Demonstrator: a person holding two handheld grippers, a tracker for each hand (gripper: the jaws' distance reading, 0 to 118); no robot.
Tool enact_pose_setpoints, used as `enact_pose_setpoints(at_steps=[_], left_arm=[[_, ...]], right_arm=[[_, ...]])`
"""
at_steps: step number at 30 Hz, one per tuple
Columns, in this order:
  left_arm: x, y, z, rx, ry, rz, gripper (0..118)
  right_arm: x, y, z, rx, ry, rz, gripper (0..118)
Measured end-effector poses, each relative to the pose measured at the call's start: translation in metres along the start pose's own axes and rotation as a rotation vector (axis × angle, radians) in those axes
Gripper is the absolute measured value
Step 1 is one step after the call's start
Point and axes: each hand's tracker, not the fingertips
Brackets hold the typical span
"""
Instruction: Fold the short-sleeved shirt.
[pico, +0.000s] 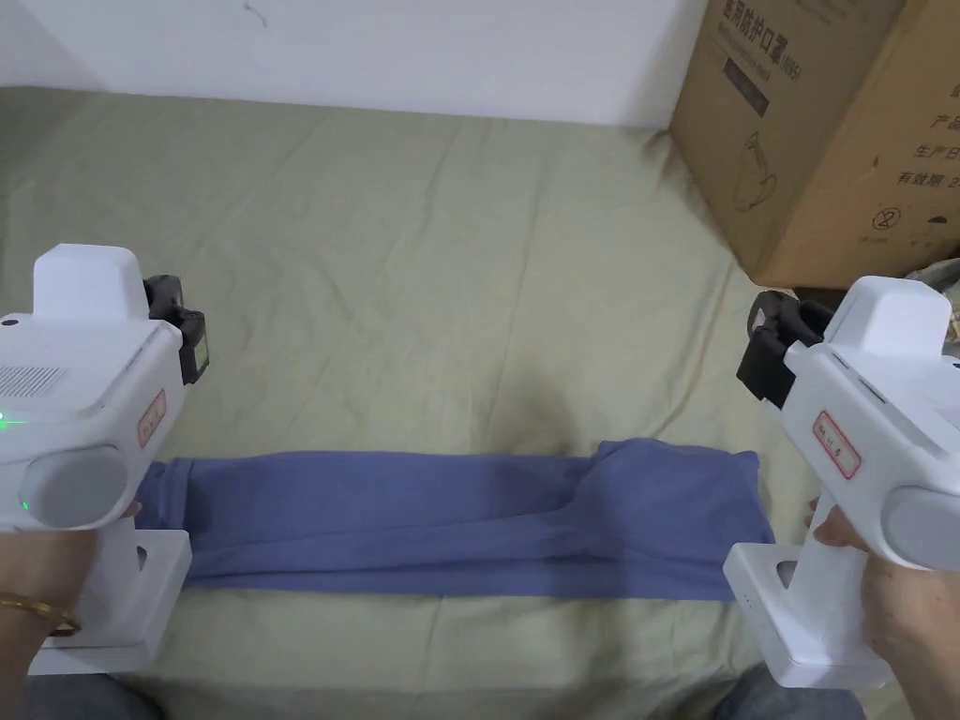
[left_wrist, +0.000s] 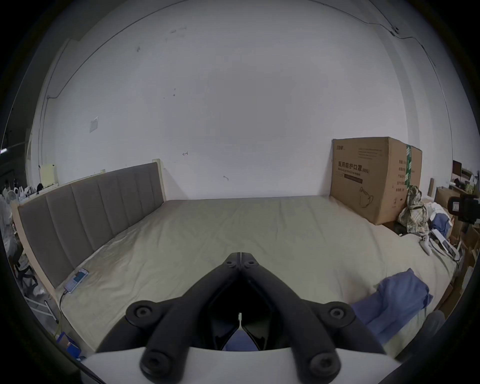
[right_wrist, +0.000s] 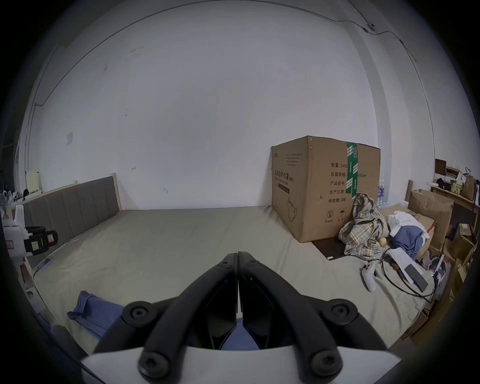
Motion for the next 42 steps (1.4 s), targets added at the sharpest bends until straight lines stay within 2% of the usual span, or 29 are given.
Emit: enact_pose_setpoints(at_steps=[1,7,10,11,13,14,15,16,17,25,26,27,28,29,30,32,33,34,35,36,39,40,42], left_arm=[[0.001,-0.001,-0.001,-0.005,0.009,-0.015,0],[-0.012,0.001,-0.007,-0.025,0.004,0.011,0],[-0.031,0.005,-0.016,-0.097,-0.019,0.093,0],[-0.041,0.006,-0.021,-0.125,-0.015,0.136,4],[-0.063,0.003,-0.032,-0.197,-0.025,0.239,34],[-0.077,-0.001,-0.041,-0.253,-0.06,0.308,56],[-0.09,-0.006,-0.05,-0.315,-0.101,0.371,90],[-0.1,-0.015,-0.06,-0.377,-0.13,0.428,112],[-0.112,-0.024,-0.07,-0.453,-0.169,0.473,118],[-0.158,-0.114,-0.103,-0.739,-0.307,0.69,118],[-0.159,-0.124,-0.105,-0.758,-0.323,0.717,118],[-0.16,-0.132,-0.107,-0.782,-0.327,0.741,118],[-0.157,-0.14,-0.105,-0.801,-0.326,0.756,118],[-0.155,-0.147,-0.106,-0.809,-0.317,0.764,118],[-0.154,-0.153,-0.106,-0.822,-0.318,0.776,115],[-0.149,-0.162,-0.105,-0.839,-0.341,0.823,104],[-0.147,-0.163,-0.102,-0.821,-0.34,0.813,87],[-0.145,-0.162,-0.099,-0.79,-0.342,0.811,78],[-0.143,-0.161,-0.097,-0.76,-0.348,0.81,72],[-0.142,-0.163,-0.098,-0.775,-0.346,0.814,72],[-0.132,-0.168,-0.102,-0.832,-0.279,0.769,21],[-0.13,-0.167,-0.101,-0.836,-0.228,0.736,12],[-0.123,-0.156,-0.096,-0.807,-0.222,0.725,8]], right_arm=[[0.001,-0.001,-0.001,0.007,-0.017,0.027,0],[0.0,0.0,-0.007,-0.002,-0.015,0.021,0],[-0.001,0.001,-0.009,-0.006,-0.016,0.041,0],[-0.002,0.002,-0.011,-0.011,-0.018,0.044,0],[-0.001,0.002,-0.014,-0.015,-0.022,0.062,0],[-0.003,0.002,-0.015,-0.021,-0.022,0.063,0],[-0.003,0.002,-0.017,-0.025,-0.024,0.067,0],[-0.003,0.001,-0.018,-0.032,-0.028,0.075,0],[-0.003,0.001,-0.02,-0.034,-0.034,0.087,0],[-0.003,-0.007,-0.033,-0.097,-0.06,0.095,0],[-0.005,-0.008,-0.034,-0.133,-0.027,0.025,0],[-0.005,-0.009,-0.035,-0.14,-0.028,0.023,0],[-0.006,-0.01,-0.036,-0.148,-0.029,0.022,0],[-0.006,-0.01,-0.038,-0.118,-0.073,0.073,0],[-0.007,-0.01,-0.038,-0.132,-0.066,0.067,0],[-0.009,-0.012,-0.039,-0.142,-0.057,0.059,0],[-0.01,-0.013,-0.04,-0.148,-0.052,0.054,0],[-0.012,-0.013,-0.04,-0.161,-0.024,0.028,0],[-0.013,-0.014,-0.041,-0.167,-0.02,0.027,0],[-0.014,-0.015,-0.041,-0.172,-0.017,0.026,0],[-0.015,-0.017,-0.043,-0.184,-0.022,0.047,0],[-0.016,-0.017,-0.042,-0.186,-0.02,0.047,0],[-0.016,-0.017,-0.04,-0.177,-0.023,0.072,0]])
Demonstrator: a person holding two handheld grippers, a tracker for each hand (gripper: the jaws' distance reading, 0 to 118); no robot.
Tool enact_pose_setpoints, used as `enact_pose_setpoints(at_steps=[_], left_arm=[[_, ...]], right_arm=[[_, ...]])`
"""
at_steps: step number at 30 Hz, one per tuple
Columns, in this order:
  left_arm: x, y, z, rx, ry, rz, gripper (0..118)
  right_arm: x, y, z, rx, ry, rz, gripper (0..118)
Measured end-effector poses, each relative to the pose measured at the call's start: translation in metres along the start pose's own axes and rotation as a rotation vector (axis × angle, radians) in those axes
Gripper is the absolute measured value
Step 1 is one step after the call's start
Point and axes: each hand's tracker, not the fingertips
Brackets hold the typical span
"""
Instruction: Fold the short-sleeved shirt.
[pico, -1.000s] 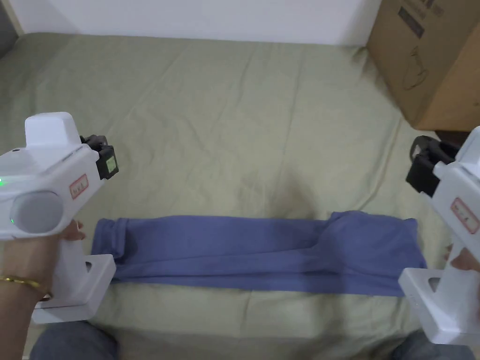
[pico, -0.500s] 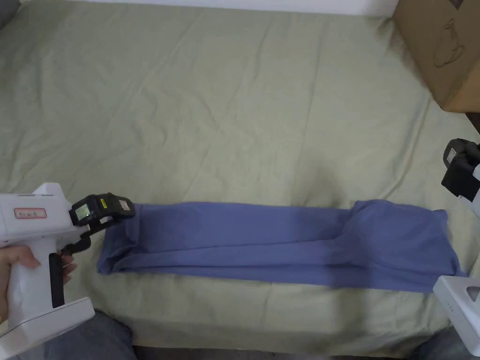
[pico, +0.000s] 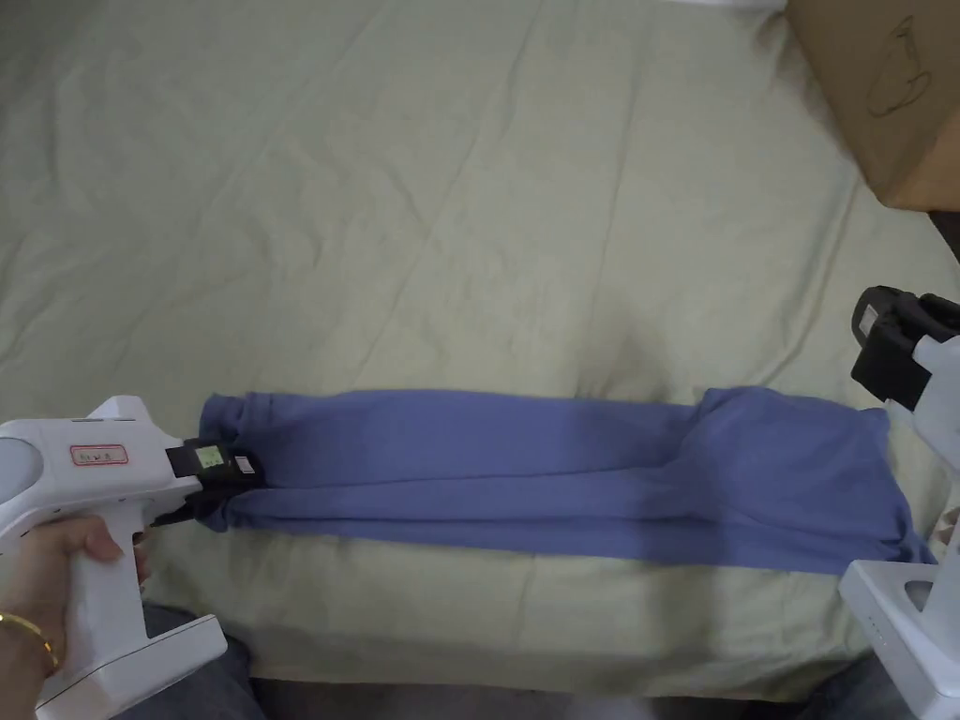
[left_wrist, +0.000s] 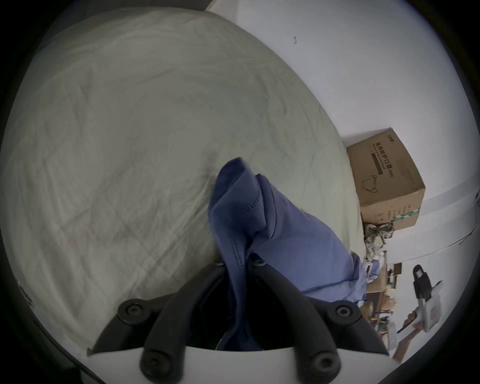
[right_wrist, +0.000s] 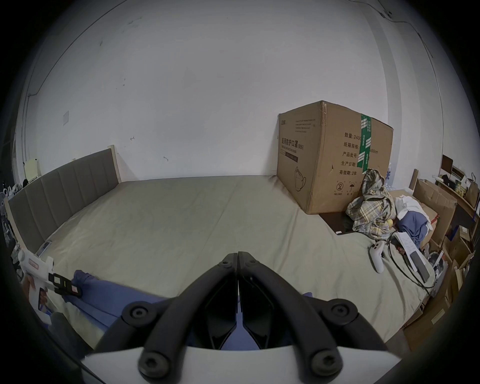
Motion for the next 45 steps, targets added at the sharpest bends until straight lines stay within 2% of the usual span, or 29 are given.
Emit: enact_pose_setpoints(at_steps=[8,13,17,21,26,27,28,29,30,31,32,35,37,38,39,40,41,42,43,45], left_arm=[[0.111,-0.019,0.052,0.139,0.239,-0.424,6],[0.195,-0.042,0.069,0.162,0.144,-0.657,6],[0.244,-0.06,0.042,0.079,0.008,-0.709,6],[0.277,-0.086,-0.018,-0.024,-0.03,-0.73,6],[0.294,-0.122,-0.101,-0.146,0.012,-0.724,6],[0.295,-0.129,-0.115,-0.165,0.043,-0.711,8],[0.295,-0.134,-0.126,-0.175,0.052,-0.703,16],[0.294,-0.14,-0.137,-0.198,0.064,-0.706,30],[0.294,-0.146,-0.144,-0.246,0.055,-0.719,59],[0.293,-0.15,-0.148,-0.285,0.058,-0.712,81],[0.293,-0.151,-0.149,-0.314,0.045,-0.703,95],[0.298,-0.133,-0.121,-0.257,-0.085,-0.645,98],[0.3,-0.111,-0.093,-0.136,-0.149,-0.607,99],[0.302,-0.101,-0.076,-0.051,-0.159,-0.594,98],[0.3,-0.092,-0.061,0.045,-0.146,-0.586,93],[0.298,-0.085,-0.05,0.117,-0.124,-0.591,81],[0.295,-0.08,-0.041,0.184,-0.078,-0.606,62],[0.295,-0.079,-0.036,0.234,-0.03,-0.616,28],[0.291,-0.078,-0.037,0.257,0.012,-0.63,12],[0.282,-0.081,-0.047,0.235,0.047,-0.634,0]], right_arm=[[0.012,0.002,0.011,0.035,-0.015,0.007,0],[0.025,0.0,0.023,0.061,-0.028,-0.009,0],[0.039,-0.006,0.035,0.078,-0.052,-0.033,0],[0.056,-0.014,0.046,0.08,-0.086,-0.055,0],[0.077,-0.023,0.058,0.072,-0.135,-0.087,0],[0.08,-0.024,0.061,0.062,-0.105,-0.157,0],[0.083,-0.025,0.062,0.061,-0.119,-0.149,0],[0.086,-0.026,0.064,0.059,-0.126,-0.152,0],[0.088,-0.027,0.065,0.055,-0.137,-0.153,0],[0.09,-0.028,0.065,0.052,-0.145,-0.154,0],[0.091,-0.028,0.066,0.067,-0.114,-0.161,0],[0.094,-0.027,0.065,0.086,-0.147,-0.147,0],[0.094,-0.026,0.064,0.082,-0.141,-0.154,0],[0.093,-0.026,0.063,0.085,-0.137,-0.157,0],[0.092,-0.027,0.063,0.05,-0.14,-0.143,0],[0.09,-0.025,0.062,0.059,-0.135,-0.144,0],[0.088,-0.024,0.061,0.06,-0.129,-0.138,0],[0.087,-0.024,0.061,0.063,-0.123,-0.136,0],[0.086,-0.023,0.06,0.065,-0.12,-0.124,0],[0.084,-0.023,0.057,0.062,-0.118,-0.114,0]])
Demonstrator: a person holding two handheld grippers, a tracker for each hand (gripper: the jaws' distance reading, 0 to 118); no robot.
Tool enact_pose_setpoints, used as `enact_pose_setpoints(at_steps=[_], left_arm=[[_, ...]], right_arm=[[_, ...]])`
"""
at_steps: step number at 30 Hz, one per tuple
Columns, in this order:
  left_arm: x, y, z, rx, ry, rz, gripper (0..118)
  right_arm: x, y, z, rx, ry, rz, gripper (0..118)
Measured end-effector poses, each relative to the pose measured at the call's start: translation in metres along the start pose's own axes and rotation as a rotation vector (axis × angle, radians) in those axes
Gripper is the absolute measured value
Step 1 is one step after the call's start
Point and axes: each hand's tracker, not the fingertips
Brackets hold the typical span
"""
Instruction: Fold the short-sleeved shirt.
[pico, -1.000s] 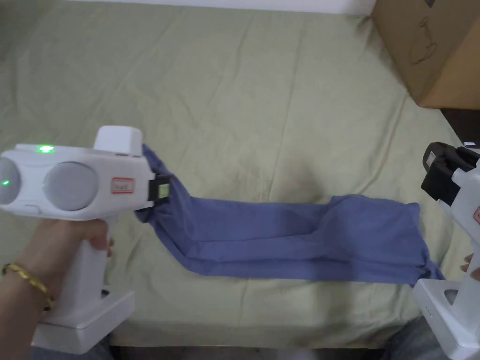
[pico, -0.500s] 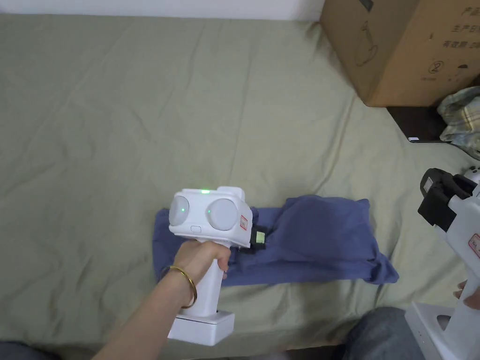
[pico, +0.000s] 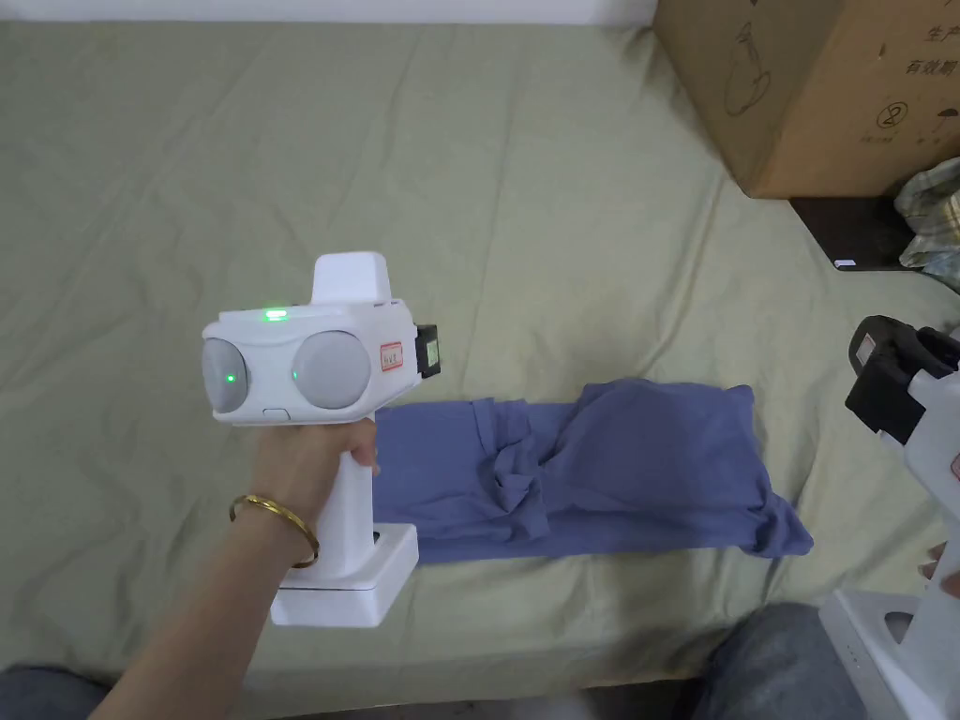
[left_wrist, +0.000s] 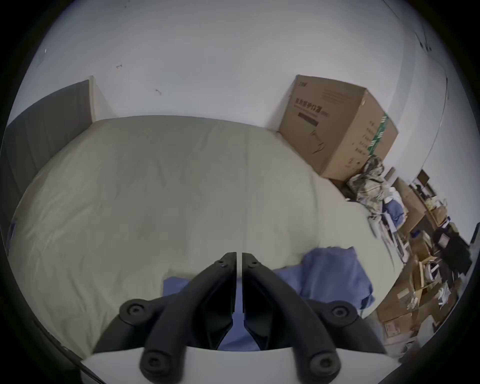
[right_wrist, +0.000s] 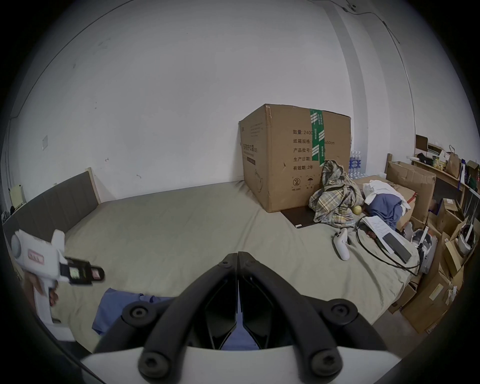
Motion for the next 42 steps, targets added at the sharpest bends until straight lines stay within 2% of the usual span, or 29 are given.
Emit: enact_pose_setpoints(at_steps=[1,2,5,9,14,16,20,21,22,23,25,26,27,29,30,35,39,42], left_arm=[[0.002,-0.007,-0.007,-0.044,-0.011,0.013,0],[0.004,-0.017,-0.016,-0.086,-0.048,0.023,0],[0.025,-0.054,-0.044,-0.231,-0.037,-0.059,0],[0.055,-0.093,-0.059,-0.285,-0.121,-0.087,0],[0.102,-0.128,-0.058,-0.31,-0.184,-0.316,0],[0.11,-0.138,-0.059,-0.408,-0.299,-0.261,0],[0.123,-0.14,-0.042,-0.369,-0.338,-0.361,0],[0.12,-0.131,-0.034,-0.331,-0.365,-0.343,0],[0.115,-0.118,-0.025,-0.27,-0.381,-0.29,0],[0.108,-0.104,-0.017,-0.22,-0.396,-0.246,0],[0.089,-0.069,0.002,-0.097,-0.383,-0.162,22],[0.078,-0.055,0.01,-0.043,-0.371,-0.139,44],[0.065,-0.04,0.017,-0.002,-0.365,-0.116,76],[0.037,-0.013,0.025,0.034,-0.352,-0.057,110],[0.022,-0.004,0.028,0.045,-0.354,-0.027,118],[-0.06,0.013,0.021,0.001,-0.357,0.153,118],[-0.115,-0.013,-0.003,-0.133,-0.314,0.31,118],[-0.139,-0.042,-0.02,-0.224,-0.311,0.359,118]], right_arm=[[-0.001,0.0,0.0,-0.003,0.008,0.004,0],[-0.002,0.001,0.0,0.014,0.031,-0.035,0],[-0.003,0.0,0.001,0.008,0.035,-0.031,0],[0.006,-0.002,0.006,0.005,-0.003,-0.013,0],[0.014,-0.007,0.01,-0.016,0.0,-0.016,0],[0.016,-0.008,0.012,-0.013,0.0,-0.033,0],[0.016,-0.009,0.014,-0.015,-0.01,-0.037,0],[0.016,-0.008,0.015,-0.014,-0.007,-0.037,0],[0.018,-0.007,0.015,-0.017,-0.05,-0.03,0],[0.017,-0.006,0.015,-0.011,-0.038,-0.032,0],[0.015,-0.004,0.015,-0.005,-0.033,-0.028,0],[0.012,-0.003,0.015,0.003,-0.008,-0.031,0],[0.012,-0.003,0.014,0.006,-0.005,-0.029,0],[0.007,-0.001,0.012,0.014,0.024,-0.033,0],[0.007,-0.002,0.011,0.008,0.003,-0.008,0],[-0.004,-0.001,0.005,0.003,0.024,0.013,0],[-0.011,0.0,0.001,-0.01,0.038,0.035,0],[-0.016,0.0,-0.001,-0.018,0.039,0.06,0]])
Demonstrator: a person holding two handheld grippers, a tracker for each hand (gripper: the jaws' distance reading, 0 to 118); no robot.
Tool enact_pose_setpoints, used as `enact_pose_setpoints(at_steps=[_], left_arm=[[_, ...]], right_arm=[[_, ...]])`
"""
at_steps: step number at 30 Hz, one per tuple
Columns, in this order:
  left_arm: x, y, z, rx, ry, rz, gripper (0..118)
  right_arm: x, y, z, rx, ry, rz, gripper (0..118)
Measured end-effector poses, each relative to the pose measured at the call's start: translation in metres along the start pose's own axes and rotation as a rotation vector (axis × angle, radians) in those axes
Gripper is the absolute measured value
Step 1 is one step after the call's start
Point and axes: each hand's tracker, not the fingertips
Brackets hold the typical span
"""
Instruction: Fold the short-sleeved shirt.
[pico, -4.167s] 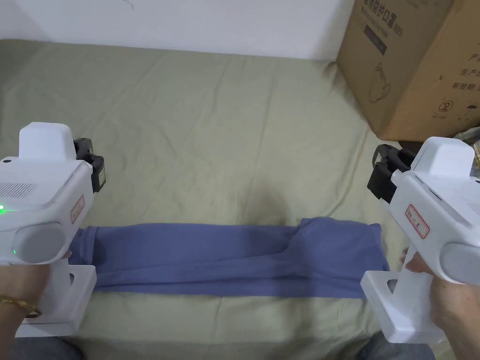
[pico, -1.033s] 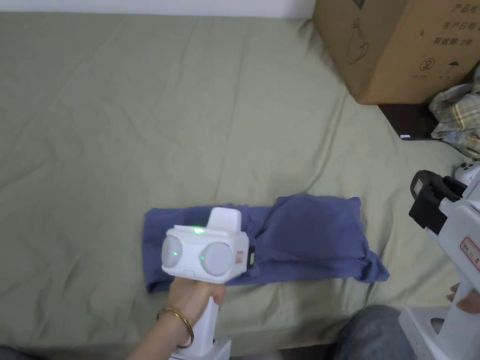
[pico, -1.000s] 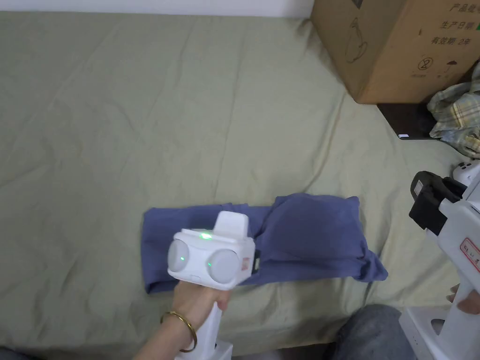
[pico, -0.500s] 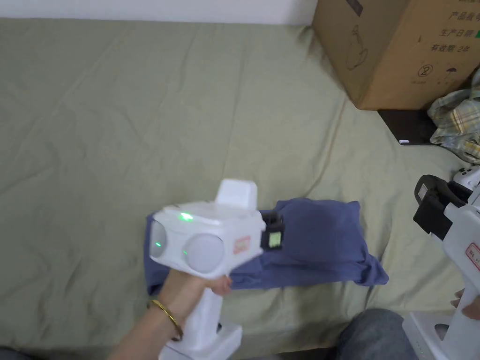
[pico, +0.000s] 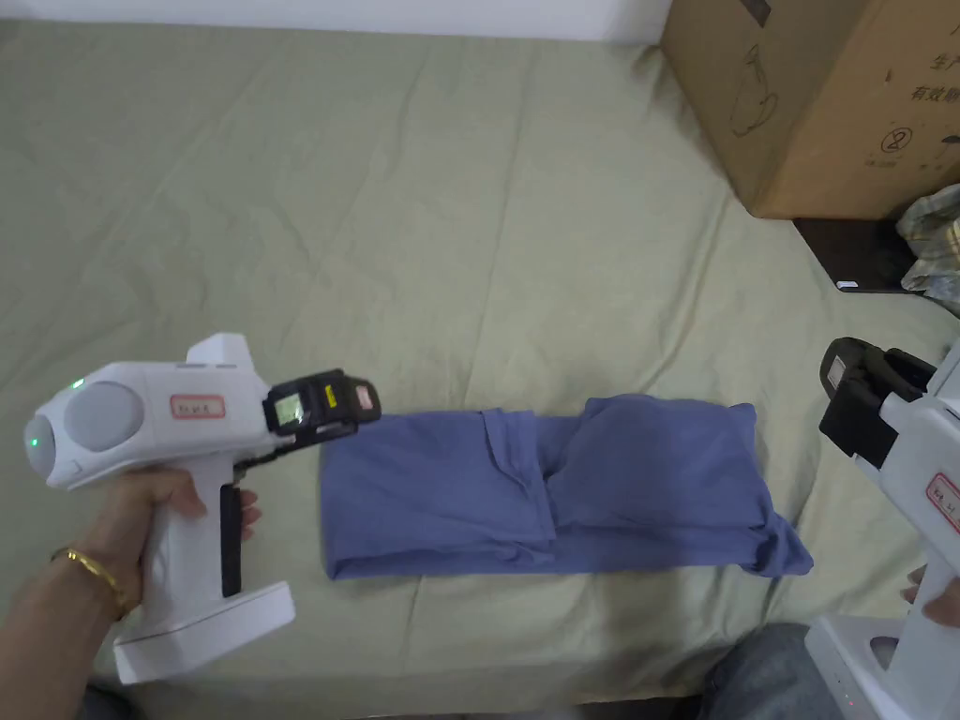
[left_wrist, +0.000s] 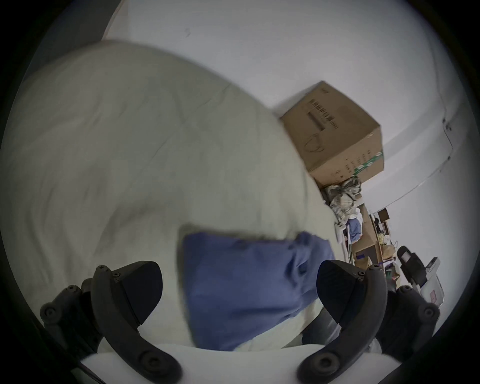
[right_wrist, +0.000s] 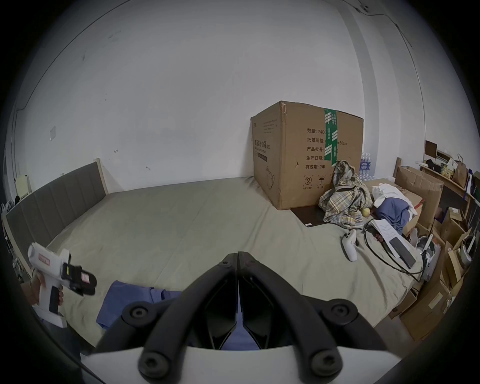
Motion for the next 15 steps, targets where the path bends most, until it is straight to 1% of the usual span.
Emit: enact_pose_setpoints(at_steps=[5,6,8,9,10,11,12,13,14,15], left_arm=[[-0.034,-0.019,-0.023,-0.143,-0.076,0.149,118],[-0.038,-0.022,-0.026,-0.143,-0.09,0.176,118],[-0.038,-0.021,-0.025,-0.087,-0.124,0.199,118],[-0.038,-0.018,-0.026,-0.086,-0.163,0.218,116],[-0.037,-0.015,-0.027,-0.103,-0.191,0.242,107],[-0.036,-0.015,-0.029,-0.109,-0.214,0.257,90],[-0.034,-0.015,-0.033,-0.119,-0.214,0.245,65],[-0.029,-0.015,-0.039,-0.154,-0.155,0.212,53],[-0.024,-0.017,-0.044,-0.17,-0.085,0.155,45],[-0.019,-0.02,-0.047,-0.181,-0.038,0.094,24]], right_arm=[[-0.003,0.002,-0.004,-0.017,-0.003,0.011,0],[-0.004,0.002,-0.004,-0.018,-0.006,0.015,0],[-0.004,0.002,-0.003,-0.022,-0.011,0.022,0],[-0.003,0.002,-0.003,-0.025,-0.014,0.027,0],[-0.003,0.003,-0.004,-0.027,-0.017,0.032,0],[-0.003,0.003,-0.004,-0.029,-0.02,0.036,0],[-0.003,0.003,-0.004,-0.032,-0.023,0.041,0],[-0.002,0.002,-0.004,-0.034,-0.026,0.045,0],[-0.002,0.002,-0.004,-0.036,-0.029,0.05,0],[-0.002,0.002,-0.004,-0.034,-0.026,0.032,0]])
